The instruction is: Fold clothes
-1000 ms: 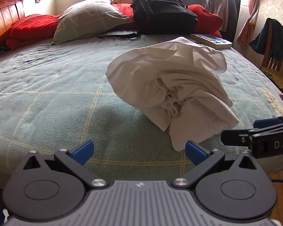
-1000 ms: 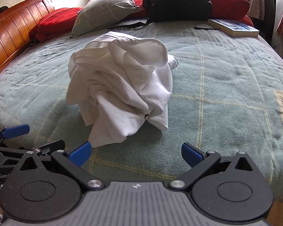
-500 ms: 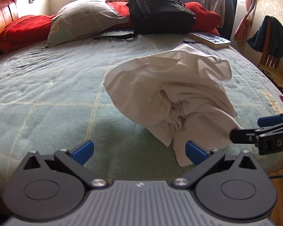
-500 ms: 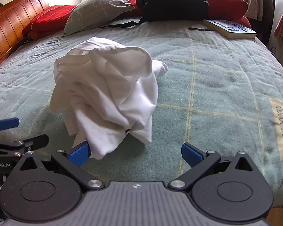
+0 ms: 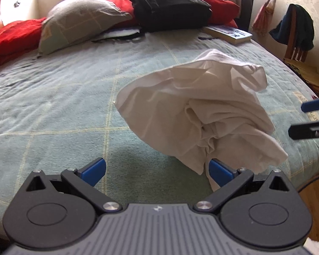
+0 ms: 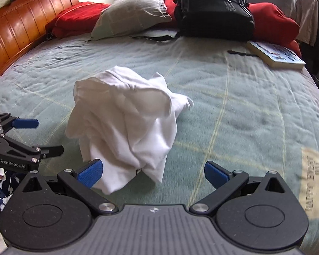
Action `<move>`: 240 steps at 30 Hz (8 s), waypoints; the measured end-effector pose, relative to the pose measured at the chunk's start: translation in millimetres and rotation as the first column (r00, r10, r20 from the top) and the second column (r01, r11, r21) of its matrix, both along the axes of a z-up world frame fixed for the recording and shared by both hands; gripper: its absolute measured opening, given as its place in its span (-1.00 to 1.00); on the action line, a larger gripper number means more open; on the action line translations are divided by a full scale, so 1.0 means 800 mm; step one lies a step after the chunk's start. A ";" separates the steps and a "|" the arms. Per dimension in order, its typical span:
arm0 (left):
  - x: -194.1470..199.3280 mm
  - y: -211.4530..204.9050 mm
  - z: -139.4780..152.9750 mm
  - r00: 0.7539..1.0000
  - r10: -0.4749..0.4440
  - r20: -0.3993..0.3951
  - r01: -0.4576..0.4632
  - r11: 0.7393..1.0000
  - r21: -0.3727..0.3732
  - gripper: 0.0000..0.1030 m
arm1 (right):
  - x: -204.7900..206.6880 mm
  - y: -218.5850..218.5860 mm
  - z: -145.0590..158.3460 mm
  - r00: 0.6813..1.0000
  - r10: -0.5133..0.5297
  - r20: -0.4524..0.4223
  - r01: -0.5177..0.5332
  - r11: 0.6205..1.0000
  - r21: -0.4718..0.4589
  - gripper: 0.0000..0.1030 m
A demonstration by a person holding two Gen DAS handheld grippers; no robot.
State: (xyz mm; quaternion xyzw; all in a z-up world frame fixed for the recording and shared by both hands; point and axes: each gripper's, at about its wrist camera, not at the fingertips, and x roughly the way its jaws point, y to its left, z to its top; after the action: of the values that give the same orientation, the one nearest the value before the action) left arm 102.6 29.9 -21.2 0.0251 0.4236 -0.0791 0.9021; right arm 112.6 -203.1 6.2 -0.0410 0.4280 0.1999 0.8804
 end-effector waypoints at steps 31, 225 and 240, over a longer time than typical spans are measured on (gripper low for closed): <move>0.042 0.007 -0.012 0.998 -0.050 -0.040 0.048 0.998 -0.039 0.98 | 0.116 -0.010 0.005 0.972 0.198 0.128 -0.208 0.976 0.070 -0.81; 0.191 -0.007 -0.067 1.000 -0.001 -0.016 0.000 0.999 -0.040 0.85 | 0.198 0.086 0.014 0.985 0.074 0.158 -0.065 0.996 -0.059 1.00; 0.187 0.052 -0.062 0.986 0.163 0.028 -0.163 0.938 0.306 0.89 | 0.166 0.071 0.040 0.970 0.069 0.232 -0.080 0.996 0.039 1.00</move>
State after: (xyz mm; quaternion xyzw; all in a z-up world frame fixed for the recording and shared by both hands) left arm 251.8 71.6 -70.6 0.1298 0.4303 0.0627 0.8911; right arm 245.4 -146.2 38.2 -0.0588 0.3164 0.2368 0.9167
